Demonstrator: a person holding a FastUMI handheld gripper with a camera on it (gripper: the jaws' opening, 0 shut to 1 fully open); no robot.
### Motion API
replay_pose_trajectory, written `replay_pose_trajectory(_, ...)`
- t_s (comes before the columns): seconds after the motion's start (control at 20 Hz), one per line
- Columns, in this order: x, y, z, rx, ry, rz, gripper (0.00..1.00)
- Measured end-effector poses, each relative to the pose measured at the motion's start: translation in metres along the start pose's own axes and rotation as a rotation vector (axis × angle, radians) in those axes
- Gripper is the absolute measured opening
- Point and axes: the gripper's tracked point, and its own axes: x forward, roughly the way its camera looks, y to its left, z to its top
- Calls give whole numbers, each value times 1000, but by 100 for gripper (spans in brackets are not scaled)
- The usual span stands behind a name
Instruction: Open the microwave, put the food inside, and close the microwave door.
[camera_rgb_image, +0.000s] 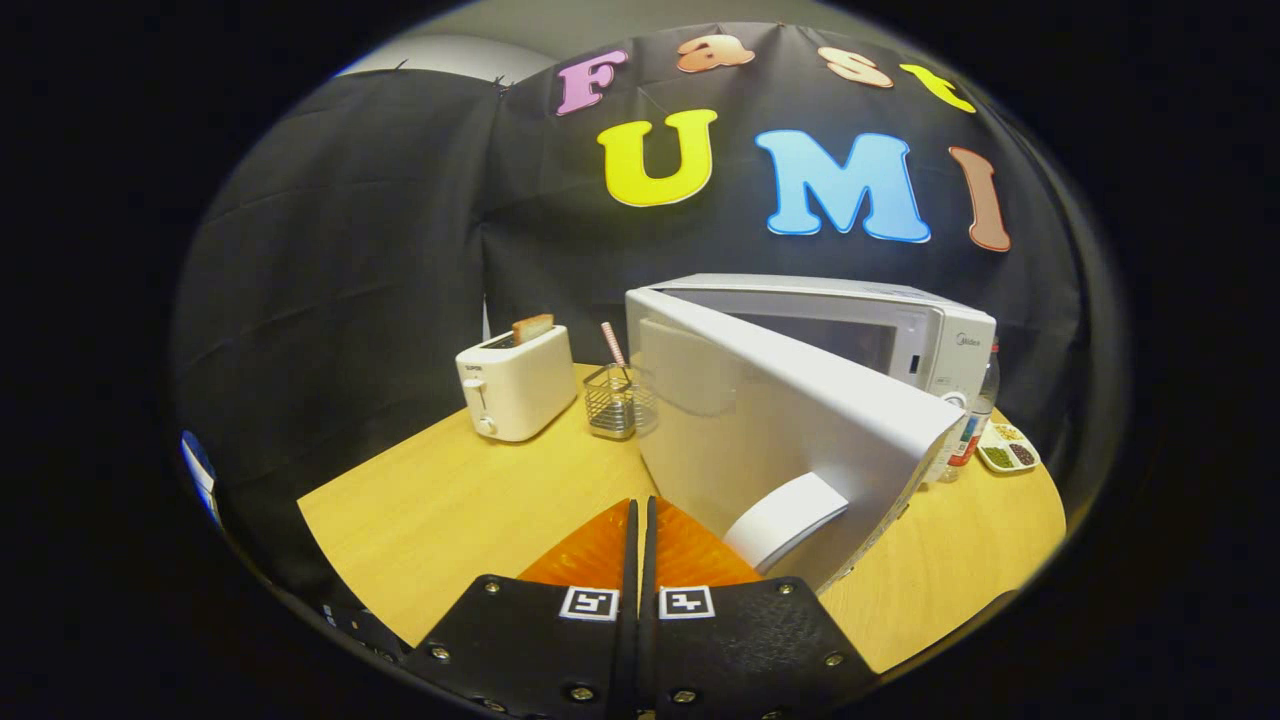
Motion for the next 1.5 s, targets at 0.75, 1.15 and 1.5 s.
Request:
replay_pose_trajectory(0.75,44,-121,25,73,-17,-154,1)
replay_pose_trajectory(1.15,75,-166,40,114,-35,-204,1)
replay_pose_trajectory(1.5,103,-202,49,165,-39,-259,1)
